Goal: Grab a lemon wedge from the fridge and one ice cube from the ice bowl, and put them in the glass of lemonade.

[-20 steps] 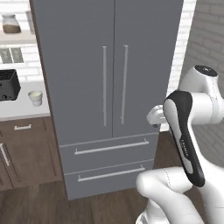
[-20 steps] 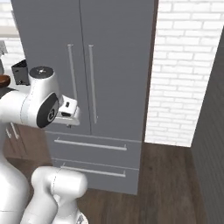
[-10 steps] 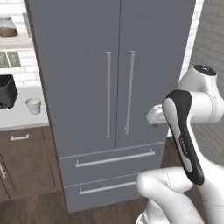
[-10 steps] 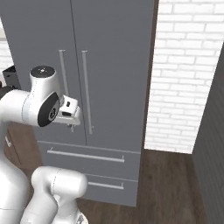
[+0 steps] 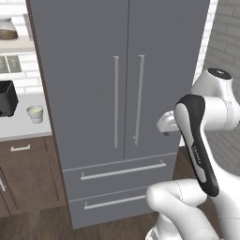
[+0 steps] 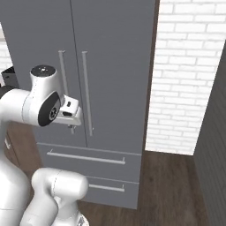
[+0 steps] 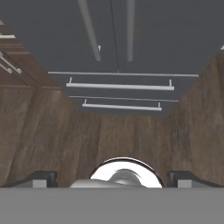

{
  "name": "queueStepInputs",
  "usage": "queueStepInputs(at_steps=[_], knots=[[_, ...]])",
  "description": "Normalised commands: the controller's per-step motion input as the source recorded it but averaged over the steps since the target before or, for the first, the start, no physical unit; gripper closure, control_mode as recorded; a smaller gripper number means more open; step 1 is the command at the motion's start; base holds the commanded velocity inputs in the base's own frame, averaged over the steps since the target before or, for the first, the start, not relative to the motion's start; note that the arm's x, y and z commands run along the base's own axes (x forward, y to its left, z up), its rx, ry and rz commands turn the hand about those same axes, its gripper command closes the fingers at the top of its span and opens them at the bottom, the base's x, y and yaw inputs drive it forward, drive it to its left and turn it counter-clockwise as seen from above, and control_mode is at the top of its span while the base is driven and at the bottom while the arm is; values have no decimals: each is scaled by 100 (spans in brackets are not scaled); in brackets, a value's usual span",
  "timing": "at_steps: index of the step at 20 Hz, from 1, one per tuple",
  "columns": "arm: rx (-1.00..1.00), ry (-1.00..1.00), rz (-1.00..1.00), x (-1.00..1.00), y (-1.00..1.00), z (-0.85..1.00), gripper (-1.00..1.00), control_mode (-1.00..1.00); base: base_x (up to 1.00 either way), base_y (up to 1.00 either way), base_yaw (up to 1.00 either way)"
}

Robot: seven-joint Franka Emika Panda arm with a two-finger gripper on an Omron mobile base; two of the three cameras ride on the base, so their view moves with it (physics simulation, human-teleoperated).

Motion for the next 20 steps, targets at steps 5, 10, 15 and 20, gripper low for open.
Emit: queueStepInputs(at_steps=[5,10,15,20], knots=[[0,0,0,0,0,0,-100,100,-4,0,0],[0,-5,0,-4,0,2,-100,-100,-4,0,0],[-6,-27,-5,0,10,35,-100,-100,0,0,0],[-10,-6,-16,45,24,17,-100,-100,0,0,0]])
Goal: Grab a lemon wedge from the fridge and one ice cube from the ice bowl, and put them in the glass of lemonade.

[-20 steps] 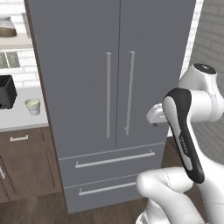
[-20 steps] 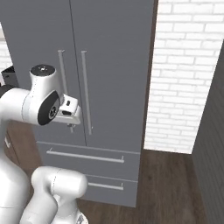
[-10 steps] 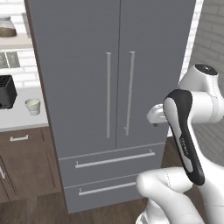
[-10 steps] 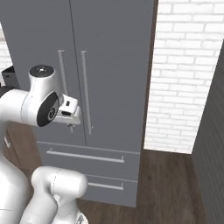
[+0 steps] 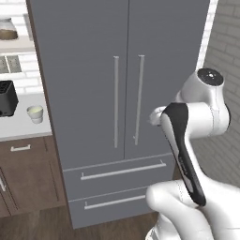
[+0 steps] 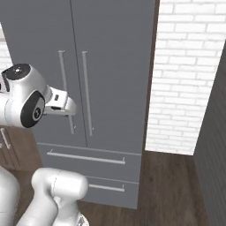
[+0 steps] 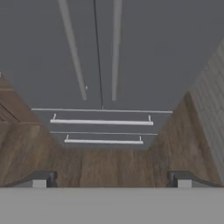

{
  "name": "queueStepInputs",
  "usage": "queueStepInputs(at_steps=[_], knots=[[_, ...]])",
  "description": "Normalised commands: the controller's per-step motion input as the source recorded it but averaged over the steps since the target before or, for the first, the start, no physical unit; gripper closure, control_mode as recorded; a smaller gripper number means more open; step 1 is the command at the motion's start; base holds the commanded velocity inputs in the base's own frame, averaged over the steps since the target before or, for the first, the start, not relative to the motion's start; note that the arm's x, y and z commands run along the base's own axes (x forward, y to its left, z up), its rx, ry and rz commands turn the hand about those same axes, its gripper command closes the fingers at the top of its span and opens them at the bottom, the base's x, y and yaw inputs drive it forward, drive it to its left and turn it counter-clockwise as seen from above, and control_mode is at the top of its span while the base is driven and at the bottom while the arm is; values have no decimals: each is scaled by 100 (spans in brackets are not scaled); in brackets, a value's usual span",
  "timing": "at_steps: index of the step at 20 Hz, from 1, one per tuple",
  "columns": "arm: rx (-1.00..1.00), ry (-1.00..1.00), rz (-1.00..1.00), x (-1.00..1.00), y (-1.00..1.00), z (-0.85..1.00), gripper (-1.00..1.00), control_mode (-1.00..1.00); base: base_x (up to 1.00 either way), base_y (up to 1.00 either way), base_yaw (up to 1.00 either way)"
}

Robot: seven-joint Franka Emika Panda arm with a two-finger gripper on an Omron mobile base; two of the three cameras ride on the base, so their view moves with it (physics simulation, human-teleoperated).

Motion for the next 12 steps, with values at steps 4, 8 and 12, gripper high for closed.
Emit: queueStepInputs(at_steps=[4,8,12], knots=[[-2,1,-1,85,-1,-30,-100,-100,0,0,0],[0,-3,0,100,3,-48,-100,-100,0,0,0],[0,-5,0,100,0,-41,-100,-100,0,0,0]])
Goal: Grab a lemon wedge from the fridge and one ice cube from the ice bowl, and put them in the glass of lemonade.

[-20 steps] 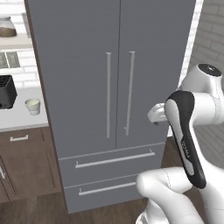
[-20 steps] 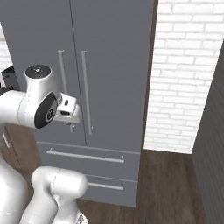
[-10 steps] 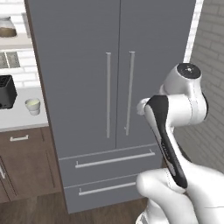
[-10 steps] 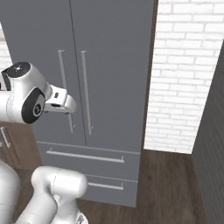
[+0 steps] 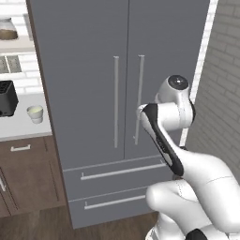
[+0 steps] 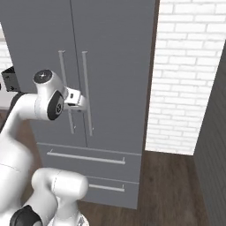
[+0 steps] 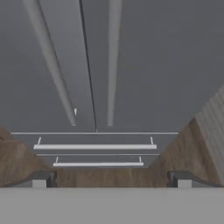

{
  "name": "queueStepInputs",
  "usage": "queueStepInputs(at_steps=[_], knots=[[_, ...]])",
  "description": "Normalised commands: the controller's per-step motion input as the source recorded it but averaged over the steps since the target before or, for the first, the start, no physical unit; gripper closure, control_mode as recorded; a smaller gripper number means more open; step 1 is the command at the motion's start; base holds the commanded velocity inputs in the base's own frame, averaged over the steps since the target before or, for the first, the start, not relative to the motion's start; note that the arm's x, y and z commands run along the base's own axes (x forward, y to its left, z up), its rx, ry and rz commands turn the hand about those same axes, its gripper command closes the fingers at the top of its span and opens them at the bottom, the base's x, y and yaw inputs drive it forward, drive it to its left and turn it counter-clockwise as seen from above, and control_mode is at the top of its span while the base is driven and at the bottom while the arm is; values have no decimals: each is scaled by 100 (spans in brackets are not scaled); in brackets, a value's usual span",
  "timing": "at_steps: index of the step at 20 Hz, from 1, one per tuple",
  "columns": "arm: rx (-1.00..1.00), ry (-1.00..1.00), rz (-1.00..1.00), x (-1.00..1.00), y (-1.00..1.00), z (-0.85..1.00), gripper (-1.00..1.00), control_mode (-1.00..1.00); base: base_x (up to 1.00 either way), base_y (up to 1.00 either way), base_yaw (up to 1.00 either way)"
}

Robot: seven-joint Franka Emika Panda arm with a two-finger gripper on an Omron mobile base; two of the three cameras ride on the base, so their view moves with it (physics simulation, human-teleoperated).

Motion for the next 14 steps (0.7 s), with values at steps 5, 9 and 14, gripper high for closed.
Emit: queueStepInputs(at_steps=[5,9,14], knots=[[0,0,0,100,0,-43,-100,-100,0,0,0],[0,0,1,99,0,-27,-100,-100,0,0,0],[0,0,2,87,0,-15,-100,-100,0,0,0]])
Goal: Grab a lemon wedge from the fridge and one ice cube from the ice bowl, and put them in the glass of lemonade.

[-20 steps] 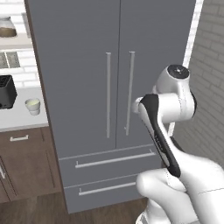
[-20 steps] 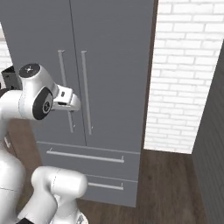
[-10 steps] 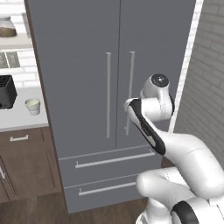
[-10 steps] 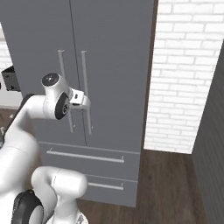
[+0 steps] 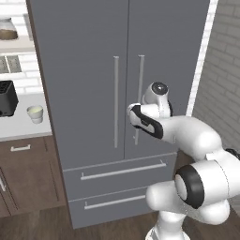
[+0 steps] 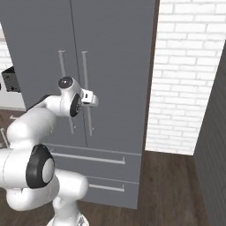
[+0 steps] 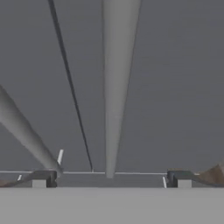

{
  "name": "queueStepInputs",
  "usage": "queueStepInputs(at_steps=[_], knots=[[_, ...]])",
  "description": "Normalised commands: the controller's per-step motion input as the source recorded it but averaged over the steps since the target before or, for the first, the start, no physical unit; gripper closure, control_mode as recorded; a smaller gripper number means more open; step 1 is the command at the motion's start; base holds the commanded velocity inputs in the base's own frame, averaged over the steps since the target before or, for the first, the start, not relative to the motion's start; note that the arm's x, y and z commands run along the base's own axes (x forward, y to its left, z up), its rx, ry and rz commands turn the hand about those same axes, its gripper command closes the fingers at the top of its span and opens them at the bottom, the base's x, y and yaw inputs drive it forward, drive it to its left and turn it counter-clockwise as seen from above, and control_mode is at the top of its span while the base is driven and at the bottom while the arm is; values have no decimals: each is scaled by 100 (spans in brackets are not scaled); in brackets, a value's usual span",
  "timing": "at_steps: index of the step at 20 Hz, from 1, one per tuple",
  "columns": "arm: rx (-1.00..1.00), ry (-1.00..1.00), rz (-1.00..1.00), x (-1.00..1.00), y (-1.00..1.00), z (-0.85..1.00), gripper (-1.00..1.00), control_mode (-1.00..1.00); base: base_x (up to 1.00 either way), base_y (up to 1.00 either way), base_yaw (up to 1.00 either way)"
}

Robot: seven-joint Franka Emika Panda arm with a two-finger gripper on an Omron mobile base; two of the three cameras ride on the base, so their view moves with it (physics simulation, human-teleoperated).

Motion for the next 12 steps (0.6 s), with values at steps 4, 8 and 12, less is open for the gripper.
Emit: queueStepInputs(at_steps=[4,8,12], knots=[[0,0,2,63,0,-39,-100,-100,0,0,0],[0,0,2,49,0,-36,-100,-100,0,0,0],[0,0,2,49,0,-9,-100,-100,0,0,0]])
